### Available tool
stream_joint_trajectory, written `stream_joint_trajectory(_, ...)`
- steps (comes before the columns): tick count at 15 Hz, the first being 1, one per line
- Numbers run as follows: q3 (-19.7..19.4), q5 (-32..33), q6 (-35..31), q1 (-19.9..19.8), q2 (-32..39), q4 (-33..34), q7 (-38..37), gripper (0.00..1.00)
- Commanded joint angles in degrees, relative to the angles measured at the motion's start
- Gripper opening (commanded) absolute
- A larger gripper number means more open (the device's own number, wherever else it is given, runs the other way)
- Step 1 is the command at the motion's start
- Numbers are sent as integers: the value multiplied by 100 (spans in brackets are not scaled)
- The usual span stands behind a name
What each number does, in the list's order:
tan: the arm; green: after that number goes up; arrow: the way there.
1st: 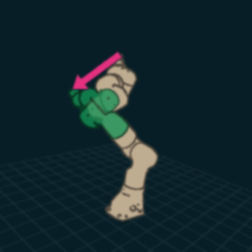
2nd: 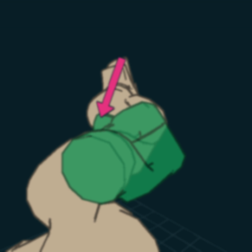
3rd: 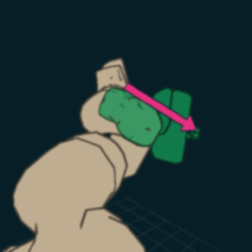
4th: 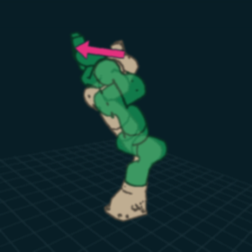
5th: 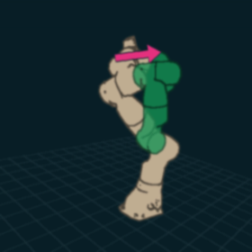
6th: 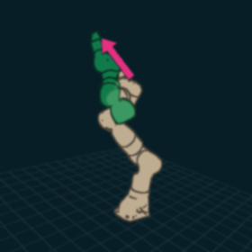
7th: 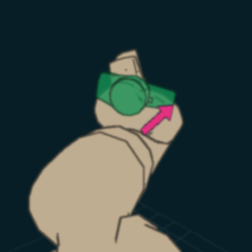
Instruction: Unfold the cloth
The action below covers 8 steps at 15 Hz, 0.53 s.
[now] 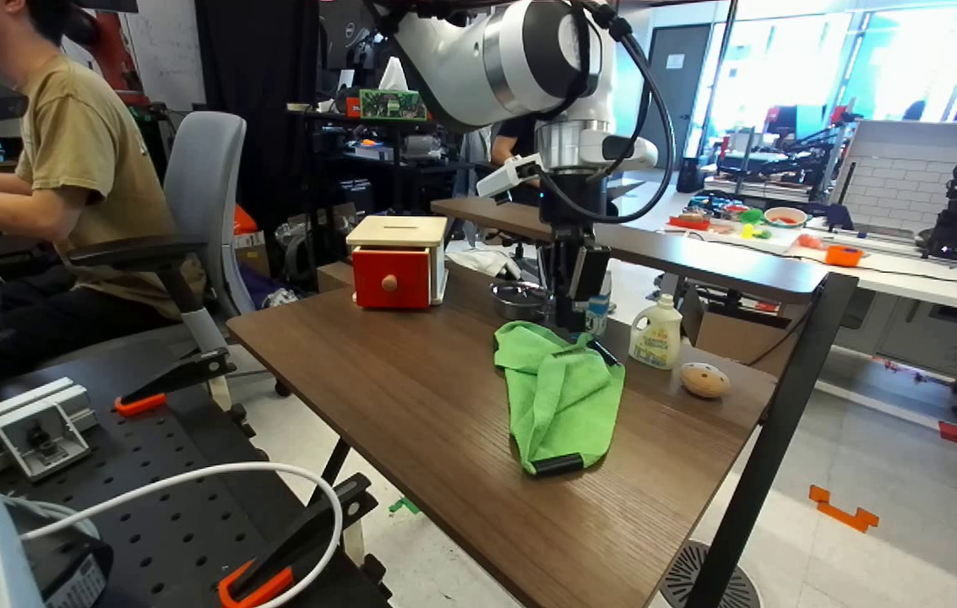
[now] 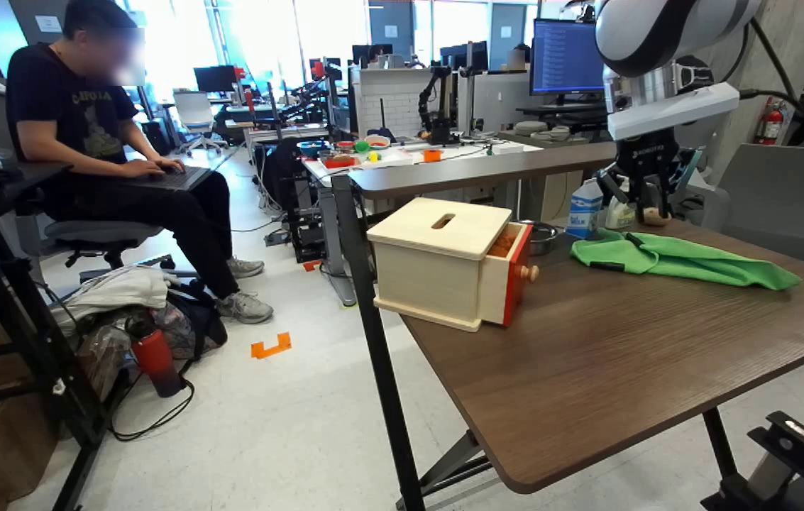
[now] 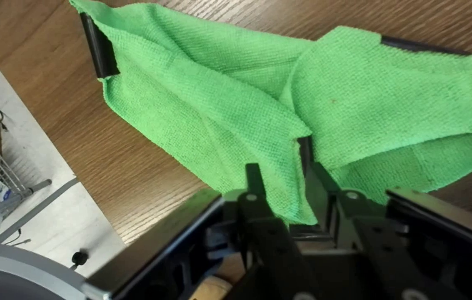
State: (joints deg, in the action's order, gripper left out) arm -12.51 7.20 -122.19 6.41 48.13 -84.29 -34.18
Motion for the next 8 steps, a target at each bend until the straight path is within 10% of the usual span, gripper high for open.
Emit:
stream_joint_trajectory(1,-71,198,-224,100,-273,-413,-195,3)
stream_joint_trajectory(4,-49,169,-169,64,-206,-367,-219,11)
stream_joint_trajectory(5,-36,146,-155,44,-180,-343,-224,36)
stream_joint_trajectory(8,-14,106,-182,8,-149,-313,-242,46)
